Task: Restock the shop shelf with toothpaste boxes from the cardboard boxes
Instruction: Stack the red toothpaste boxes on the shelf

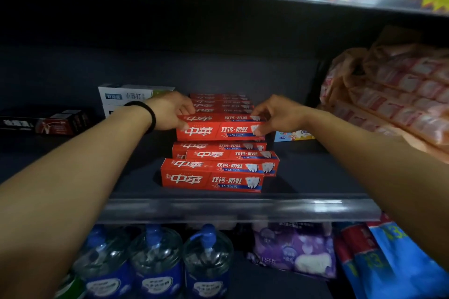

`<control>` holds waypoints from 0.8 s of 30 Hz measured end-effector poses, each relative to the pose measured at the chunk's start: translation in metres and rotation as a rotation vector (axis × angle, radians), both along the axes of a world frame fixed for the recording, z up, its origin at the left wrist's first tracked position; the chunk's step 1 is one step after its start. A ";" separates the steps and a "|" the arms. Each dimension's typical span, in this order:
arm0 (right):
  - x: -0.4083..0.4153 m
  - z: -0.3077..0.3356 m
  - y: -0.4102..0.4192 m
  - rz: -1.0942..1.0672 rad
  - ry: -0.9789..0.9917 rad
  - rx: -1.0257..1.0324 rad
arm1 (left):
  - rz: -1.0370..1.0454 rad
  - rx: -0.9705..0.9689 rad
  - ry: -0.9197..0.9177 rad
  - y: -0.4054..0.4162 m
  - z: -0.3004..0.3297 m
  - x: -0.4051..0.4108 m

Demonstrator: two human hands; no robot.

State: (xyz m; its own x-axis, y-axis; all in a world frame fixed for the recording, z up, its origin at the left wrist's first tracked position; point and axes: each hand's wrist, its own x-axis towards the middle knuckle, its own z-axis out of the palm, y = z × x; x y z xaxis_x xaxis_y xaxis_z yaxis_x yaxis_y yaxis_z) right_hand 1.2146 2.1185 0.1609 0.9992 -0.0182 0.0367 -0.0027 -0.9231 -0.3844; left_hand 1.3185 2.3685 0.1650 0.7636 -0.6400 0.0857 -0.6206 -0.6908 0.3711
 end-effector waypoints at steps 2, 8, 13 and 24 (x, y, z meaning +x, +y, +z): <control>0.007 -0.005 -0.002 -0.027 -0.027 0.009 | 0.016 0.000 -0.027 -0.005 -0.003 0.005; 0.025 -0.016 -0.006 -0.087 -0.148 -0.132 | 0.045 0.010 -0.117 -0.014 -0.015 0.021; 0.036 -0.027 -0.012 -0.085 -0.187 -0.198 | 0.015 0.035 -0.221 -0.019 -0.024 0.029; 0.047 -0.036 -0.015 -0.097 -0.257 -0.307 | 0.024 0.007 -0.290 -0.024 -0.030 0.034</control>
